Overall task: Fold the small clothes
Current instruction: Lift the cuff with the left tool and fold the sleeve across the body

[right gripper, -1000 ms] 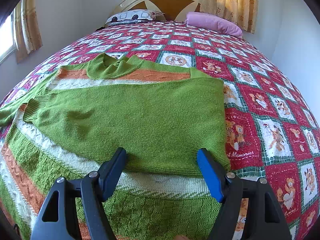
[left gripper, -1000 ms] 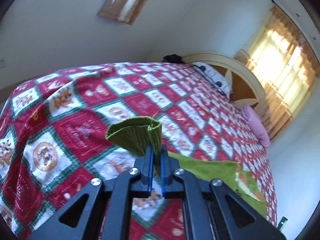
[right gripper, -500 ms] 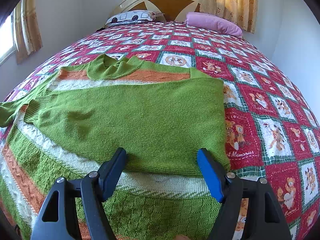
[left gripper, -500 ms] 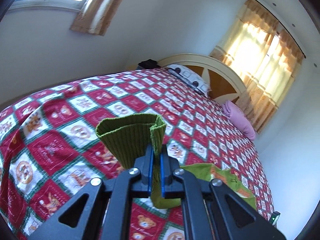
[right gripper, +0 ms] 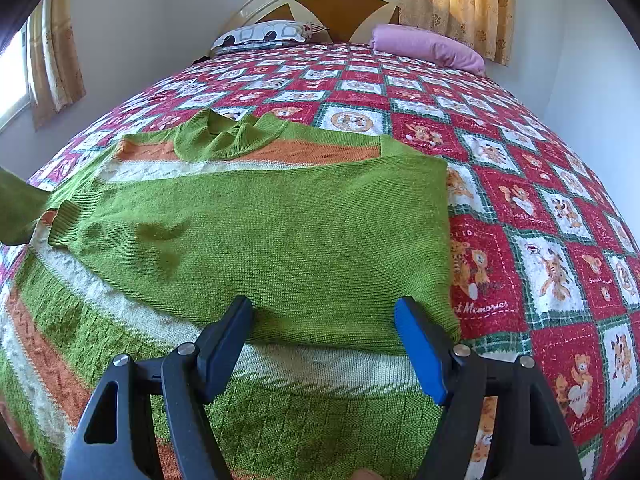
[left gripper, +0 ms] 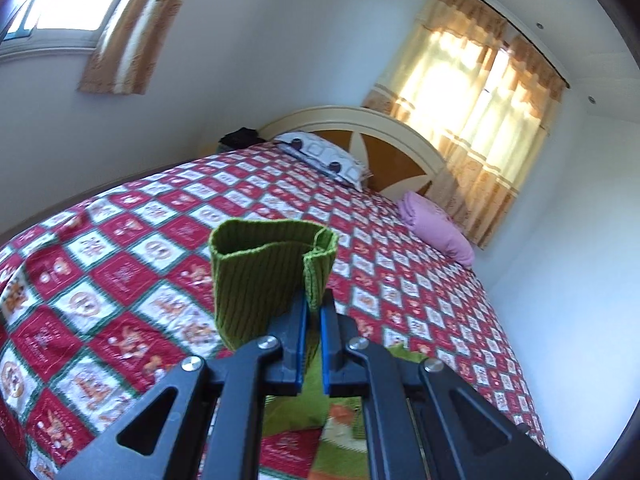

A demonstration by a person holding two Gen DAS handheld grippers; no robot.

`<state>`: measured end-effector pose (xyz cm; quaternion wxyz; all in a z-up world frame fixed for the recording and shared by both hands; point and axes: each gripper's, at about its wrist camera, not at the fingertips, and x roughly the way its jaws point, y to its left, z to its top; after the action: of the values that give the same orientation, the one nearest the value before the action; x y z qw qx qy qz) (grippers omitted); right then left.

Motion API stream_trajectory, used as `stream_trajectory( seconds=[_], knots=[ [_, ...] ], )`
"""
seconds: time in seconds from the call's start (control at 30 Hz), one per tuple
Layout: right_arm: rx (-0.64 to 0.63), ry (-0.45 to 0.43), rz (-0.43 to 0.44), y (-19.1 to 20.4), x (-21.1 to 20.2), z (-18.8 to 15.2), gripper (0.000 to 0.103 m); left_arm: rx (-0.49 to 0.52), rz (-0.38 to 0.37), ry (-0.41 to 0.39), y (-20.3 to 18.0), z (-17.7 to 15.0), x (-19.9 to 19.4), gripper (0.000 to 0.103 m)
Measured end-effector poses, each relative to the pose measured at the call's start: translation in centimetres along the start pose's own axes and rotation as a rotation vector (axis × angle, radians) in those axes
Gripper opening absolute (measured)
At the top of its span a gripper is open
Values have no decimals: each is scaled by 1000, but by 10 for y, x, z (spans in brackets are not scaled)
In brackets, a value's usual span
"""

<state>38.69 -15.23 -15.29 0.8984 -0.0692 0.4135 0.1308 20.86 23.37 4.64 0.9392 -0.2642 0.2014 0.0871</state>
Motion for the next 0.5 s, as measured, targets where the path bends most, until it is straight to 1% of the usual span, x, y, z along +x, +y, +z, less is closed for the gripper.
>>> stream_trajectory(
  seconds=[0.23, 0.5],
  knots=[
    [1, -1, 1, 0, 0, 0, 74, 45, -68, 1, -46, 2, 8, 6],
    [3, -1, 2, 0, 0, 0, 74, 111, -157, 2, -111, 3, 17, 6]
  ],
)
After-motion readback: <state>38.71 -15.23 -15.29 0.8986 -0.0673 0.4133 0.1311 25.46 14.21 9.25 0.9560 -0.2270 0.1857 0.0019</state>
